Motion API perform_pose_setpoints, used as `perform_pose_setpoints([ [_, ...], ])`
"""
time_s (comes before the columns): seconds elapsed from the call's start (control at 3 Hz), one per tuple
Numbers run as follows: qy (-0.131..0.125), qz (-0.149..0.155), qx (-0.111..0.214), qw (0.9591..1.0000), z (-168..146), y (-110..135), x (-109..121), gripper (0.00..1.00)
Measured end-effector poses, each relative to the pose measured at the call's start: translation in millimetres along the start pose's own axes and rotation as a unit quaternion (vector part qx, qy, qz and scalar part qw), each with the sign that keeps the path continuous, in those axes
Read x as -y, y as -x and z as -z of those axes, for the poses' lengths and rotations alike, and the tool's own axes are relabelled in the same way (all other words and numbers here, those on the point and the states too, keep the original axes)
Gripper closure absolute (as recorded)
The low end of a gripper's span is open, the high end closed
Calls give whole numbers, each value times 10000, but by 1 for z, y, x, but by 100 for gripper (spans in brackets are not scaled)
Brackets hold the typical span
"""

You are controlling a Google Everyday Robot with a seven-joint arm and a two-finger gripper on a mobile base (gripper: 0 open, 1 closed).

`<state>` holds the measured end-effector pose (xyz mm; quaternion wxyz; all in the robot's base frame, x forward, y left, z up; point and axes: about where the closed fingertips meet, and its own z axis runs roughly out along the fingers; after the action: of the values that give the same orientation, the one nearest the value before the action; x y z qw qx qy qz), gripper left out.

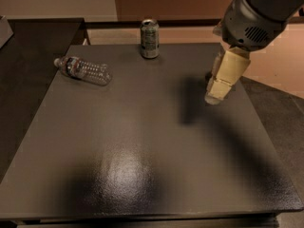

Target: Pick water bottle

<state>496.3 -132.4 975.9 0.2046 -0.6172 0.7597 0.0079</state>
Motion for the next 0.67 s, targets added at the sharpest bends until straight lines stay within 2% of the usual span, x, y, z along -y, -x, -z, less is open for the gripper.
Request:
perform_pose_setpoints([
  [0.67, 105, -317, 88, 9994, -60, 54, 44, 0],
])
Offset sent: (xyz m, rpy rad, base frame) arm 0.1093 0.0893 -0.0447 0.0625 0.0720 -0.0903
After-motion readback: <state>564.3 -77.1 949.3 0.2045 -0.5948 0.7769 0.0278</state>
